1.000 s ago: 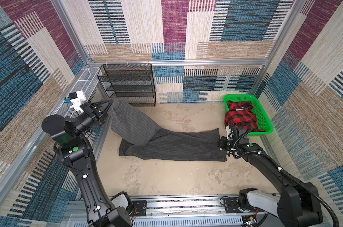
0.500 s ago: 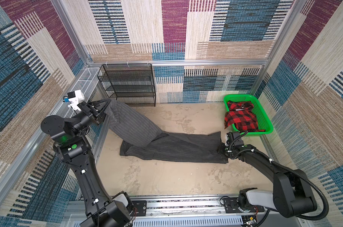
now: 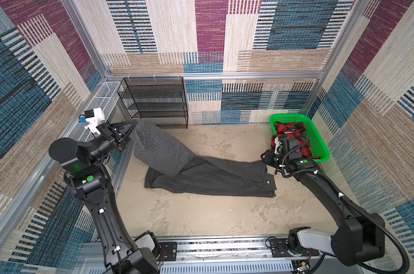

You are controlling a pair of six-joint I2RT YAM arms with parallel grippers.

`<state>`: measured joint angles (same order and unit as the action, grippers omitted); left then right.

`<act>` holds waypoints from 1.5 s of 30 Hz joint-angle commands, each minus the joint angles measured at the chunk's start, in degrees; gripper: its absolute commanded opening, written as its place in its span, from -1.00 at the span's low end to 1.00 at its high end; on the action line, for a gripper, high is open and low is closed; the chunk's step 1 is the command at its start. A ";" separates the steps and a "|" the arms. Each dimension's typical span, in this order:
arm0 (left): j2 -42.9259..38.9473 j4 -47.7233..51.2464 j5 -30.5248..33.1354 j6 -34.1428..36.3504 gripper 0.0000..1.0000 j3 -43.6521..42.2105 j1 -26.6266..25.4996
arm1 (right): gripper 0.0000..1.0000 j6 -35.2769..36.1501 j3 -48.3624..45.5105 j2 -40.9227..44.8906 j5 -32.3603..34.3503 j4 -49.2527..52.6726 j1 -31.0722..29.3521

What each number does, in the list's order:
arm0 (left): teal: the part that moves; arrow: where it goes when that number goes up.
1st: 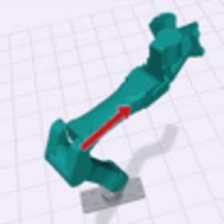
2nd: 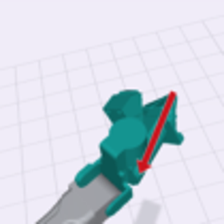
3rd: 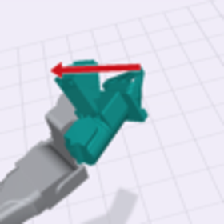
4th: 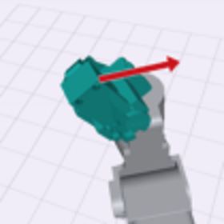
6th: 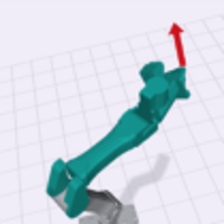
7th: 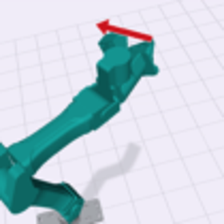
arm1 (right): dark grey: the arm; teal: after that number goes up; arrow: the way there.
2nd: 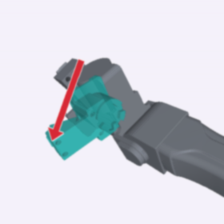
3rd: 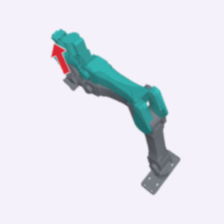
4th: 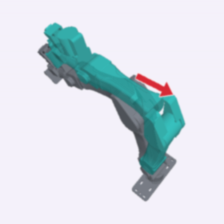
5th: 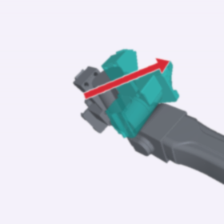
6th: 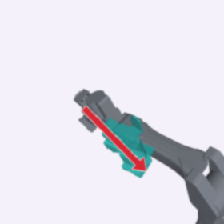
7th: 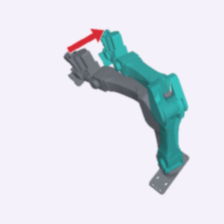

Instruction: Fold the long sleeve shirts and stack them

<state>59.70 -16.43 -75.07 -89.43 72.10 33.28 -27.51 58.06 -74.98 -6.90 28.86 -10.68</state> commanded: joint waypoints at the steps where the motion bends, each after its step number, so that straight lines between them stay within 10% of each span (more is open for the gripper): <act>1: -2.87 6.86 -0.19 7.55 -1.00 -2.20 -0.52 | -0.14 1.44 2.03 -4.64 -0.77 -1.72 -1.68; 24: -9.43 24.47 0.63 25.33 -1.00 -9.39 -7.56 | -0.20 4.69 2.09 -20.39 3.46 -6.66 -1.36; 45: 24.36 43.53 20.89 51.56 -1.00 12.51 -56.02 | 0.20 9.49 11.95 -6.59 -0.61 2.57 -4.72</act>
<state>79.81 22.02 -55.18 -45.78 81.38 -19.86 -19.70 70.32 -82.41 -8.34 30.63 -15.35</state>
